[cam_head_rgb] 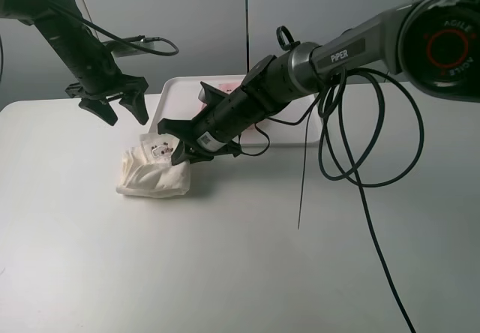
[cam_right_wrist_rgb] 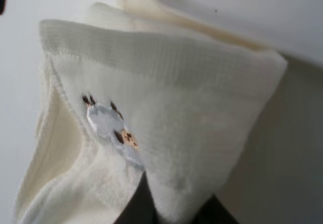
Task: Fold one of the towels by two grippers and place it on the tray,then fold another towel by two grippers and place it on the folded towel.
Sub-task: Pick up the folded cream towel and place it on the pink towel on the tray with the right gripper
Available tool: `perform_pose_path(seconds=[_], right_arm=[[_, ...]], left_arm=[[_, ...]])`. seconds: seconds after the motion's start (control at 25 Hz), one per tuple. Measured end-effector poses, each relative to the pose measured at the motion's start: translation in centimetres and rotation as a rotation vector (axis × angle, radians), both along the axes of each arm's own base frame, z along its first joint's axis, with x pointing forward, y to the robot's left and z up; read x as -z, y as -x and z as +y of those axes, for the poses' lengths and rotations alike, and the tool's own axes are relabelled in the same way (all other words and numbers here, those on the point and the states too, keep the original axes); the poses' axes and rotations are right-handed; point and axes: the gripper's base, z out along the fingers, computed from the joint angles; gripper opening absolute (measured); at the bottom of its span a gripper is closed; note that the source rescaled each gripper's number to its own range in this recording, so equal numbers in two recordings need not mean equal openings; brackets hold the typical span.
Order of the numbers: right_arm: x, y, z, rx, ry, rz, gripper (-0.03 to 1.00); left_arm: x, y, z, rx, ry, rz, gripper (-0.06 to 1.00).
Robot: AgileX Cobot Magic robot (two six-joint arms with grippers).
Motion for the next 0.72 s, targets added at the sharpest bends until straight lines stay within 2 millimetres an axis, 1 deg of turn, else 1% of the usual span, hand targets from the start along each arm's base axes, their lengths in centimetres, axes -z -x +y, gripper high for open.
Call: perform_pose_path(seconds=[0.2, 0.28, 0.44, 0.6, 0.72], right_arm=[[-4.1, -0.1, -0.2, -0.046, 0.002, -0.118, 0.07], [-5.7, -0.6, -0.7, -0.054, 0.0, -0.159, 0.07], [-8.0, -3.0, -2.5, -0.011, -0.001, -0.186, 0.07], [-10.0, -5.8, -5.1, 0.061, -0.013, -0.21, 0.07], [-11.5, -7.5, -6.8, 0.117, -0.033, -0.234, 0.07]], left_arm=[[-1.9, 0.2, 0.0, 0.017, 0.008, -0.054, 0.88], [-2.8, 0.3, 0.0, 0.018, 0.012, -0.073, 0.88], [-4.0, 0.5, 0.0, 0.031, 0.014, -0.107, 0.88], [-5.5, 0.6, 0.1, 0.034, 0.014, -0.145, 0.88], [-6.0, 0.7, 0.1, 0.034, 0.015, -0.157, 0.88]])
